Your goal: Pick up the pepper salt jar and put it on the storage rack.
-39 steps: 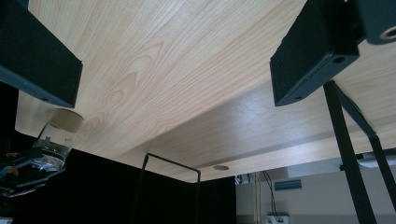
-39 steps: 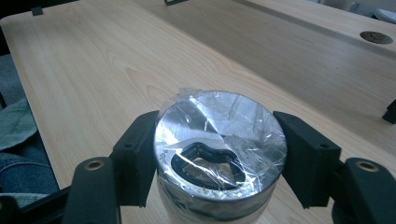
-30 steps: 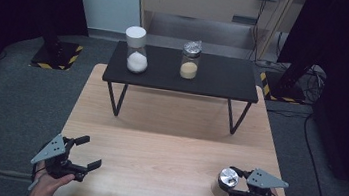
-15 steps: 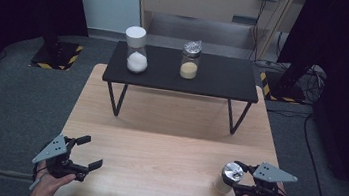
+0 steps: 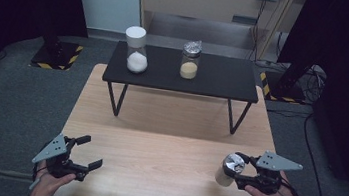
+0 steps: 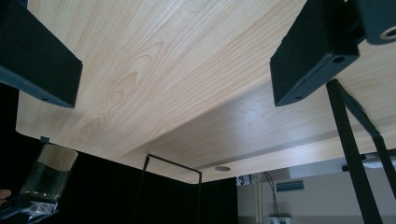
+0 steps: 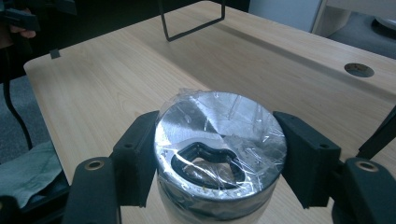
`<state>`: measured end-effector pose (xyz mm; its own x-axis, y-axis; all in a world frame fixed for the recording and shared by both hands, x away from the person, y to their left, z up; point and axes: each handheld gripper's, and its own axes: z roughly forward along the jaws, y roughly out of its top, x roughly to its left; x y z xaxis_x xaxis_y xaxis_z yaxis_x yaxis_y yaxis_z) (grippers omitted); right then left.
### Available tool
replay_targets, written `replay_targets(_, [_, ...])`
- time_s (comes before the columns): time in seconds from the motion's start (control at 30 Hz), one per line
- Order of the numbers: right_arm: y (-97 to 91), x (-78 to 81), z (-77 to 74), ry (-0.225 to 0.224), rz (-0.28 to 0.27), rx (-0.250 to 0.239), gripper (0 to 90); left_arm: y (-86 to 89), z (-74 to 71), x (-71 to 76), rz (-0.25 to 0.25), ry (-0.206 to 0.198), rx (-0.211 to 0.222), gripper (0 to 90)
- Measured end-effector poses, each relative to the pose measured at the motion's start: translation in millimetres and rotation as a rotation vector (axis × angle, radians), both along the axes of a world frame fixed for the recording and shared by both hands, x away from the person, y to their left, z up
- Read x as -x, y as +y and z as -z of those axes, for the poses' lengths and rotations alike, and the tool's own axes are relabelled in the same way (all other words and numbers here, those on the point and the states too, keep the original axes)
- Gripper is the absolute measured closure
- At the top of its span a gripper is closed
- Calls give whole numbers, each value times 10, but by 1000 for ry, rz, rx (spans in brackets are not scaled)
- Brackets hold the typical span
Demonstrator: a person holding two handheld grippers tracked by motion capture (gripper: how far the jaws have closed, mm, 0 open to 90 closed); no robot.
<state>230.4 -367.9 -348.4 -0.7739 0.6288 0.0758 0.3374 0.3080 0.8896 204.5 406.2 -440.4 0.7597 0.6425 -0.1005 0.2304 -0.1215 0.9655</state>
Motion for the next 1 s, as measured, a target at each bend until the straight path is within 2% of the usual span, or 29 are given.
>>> replay_targets(0.23, [36,-93,-172,20,-7,18,356,5,2,9,-3,0,1,14])
replay_targets(0.83, [51,-312,-525,41,-23,3,355,7,0,18,-6,0,0,14])
replay_targets(1.0, [66,-369,-628,49,-23,13,356,9,0,17,-5,0,0,14])
